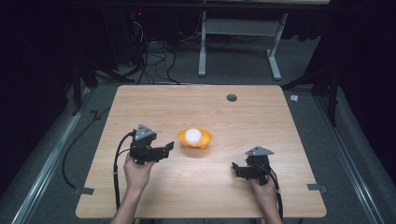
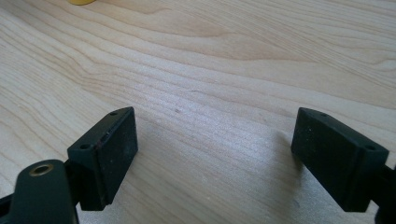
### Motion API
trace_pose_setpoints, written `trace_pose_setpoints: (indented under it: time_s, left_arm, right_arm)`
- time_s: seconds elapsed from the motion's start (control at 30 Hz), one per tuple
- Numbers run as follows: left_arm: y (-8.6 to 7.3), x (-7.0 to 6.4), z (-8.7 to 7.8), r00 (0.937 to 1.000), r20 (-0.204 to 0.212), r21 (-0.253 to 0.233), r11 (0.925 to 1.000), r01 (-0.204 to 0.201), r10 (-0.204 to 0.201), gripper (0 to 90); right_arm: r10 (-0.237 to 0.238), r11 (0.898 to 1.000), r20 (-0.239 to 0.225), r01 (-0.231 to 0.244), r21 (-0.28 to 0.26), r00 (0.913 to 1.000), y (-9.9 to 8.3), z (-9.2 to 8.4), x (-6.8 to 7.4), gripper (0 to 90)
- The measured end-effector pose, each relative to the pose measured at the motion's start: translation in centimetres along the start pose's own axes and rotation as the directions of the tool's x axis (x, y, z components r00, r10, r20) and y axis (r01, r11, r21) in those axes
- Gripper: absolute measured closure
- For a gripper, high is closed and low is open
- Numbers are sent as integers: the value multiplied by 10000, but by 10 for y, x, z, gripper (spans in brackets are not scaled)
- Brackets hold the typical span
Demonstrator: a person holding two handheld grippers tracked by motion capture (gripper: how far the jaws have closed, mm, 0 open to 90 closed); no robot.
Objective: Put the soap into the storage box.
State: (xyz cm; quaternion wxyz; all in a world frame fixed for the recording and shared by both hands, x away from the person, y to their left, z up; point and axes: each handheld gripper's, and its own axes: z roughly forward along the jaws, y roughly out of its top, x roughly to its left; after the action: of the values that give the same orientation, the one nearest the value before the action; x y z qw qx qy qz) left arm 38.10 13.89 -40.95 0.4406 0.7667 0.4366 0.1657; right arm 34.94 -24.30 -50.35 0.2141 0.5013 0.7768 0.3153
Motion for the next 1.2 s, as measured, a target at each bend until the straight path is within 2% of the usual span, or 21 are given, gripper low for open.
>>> trace_pose_setpoints:
  time_s: [0.6,1.2]
  left_arm:
    - [-15,5,-16,9989,-310,-234,9992,335,-342,231]
    - [-31,11,-24,9967,-476,-182,9977,650,-658,231]
  right_arm:
    - [3,10000,-1,-3,1,10000,0,0,0,152]
    - [10,10000,-2,-10,6,10000,0,0,0,152]
